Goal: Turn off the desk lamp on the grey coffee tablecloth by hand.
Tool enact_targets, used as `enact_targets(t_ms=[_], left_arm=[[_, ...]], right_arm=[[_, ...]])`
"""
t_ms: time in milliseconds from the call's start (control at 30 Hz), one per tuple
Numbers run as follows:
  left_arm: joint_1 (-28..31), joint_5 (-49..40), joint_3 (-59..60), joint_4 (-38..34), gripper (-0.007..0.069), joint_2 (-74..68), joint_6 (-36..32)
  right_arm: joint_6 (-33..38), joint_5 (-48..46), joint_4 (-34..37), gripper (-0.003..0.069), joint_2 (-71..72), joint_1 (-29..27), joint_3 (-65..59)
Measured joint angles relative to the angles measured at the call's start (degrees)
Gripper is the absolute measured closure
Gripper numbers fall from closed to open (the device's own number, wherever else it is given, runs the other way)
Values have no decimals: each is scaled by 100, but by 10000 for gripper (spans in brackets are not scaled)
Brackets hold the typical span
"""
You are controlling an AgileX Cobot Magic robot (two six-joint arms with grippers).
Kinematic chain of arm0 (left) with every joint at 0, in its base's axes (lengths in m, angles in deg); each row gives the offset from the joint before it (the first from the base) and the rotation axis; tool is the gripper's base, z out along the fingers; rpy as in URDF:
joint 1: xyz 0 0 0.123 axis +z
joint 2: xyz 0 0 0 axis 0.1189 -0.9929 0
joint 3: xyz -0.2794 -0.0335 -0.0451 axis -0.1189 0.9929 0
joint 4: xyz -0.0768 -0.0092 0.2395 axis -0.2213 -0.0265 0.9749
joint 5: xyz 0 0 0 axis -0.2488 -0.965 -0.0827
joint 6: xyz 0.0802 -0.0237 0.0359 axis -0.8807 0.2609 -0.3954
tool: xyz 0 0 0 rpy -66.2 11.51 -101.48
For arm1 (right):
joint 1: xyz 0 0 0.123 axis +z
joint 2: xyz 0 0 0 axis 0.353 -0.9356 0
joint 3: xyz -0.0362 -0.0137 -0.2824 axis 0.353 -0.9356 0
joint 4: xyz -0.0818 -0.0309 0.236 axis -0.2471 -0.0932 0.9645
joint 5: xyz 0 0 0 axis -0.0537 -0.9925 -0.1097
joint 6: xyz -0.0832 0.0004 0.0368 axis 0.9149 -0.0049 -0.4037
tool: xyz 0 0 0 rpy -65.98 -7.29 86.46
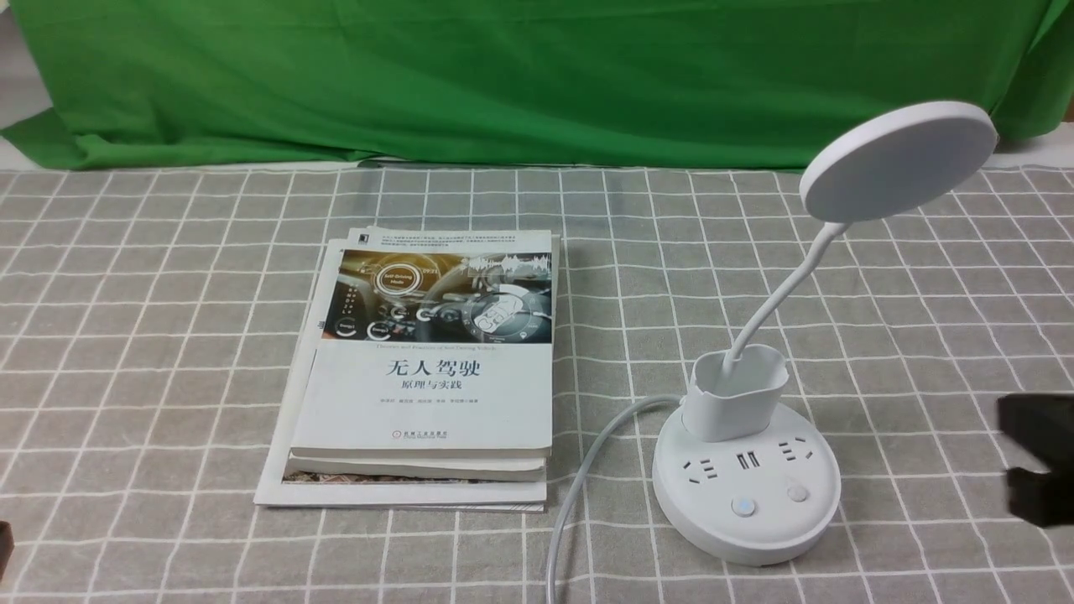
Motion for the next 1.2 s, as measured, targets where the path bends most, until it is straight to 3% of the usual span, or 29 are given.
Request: enact_targets(t_ms=[333, 1200], left_arm=[[0, 0, 0, 0, 604, -3, 0], [0, 0, 0, 0, 604, 0, 0]], right_arm=[[-4, 302, 0, 625, 2093, 0, -923], [-265, 629, 0, 620, 2253, -46, -1199]])
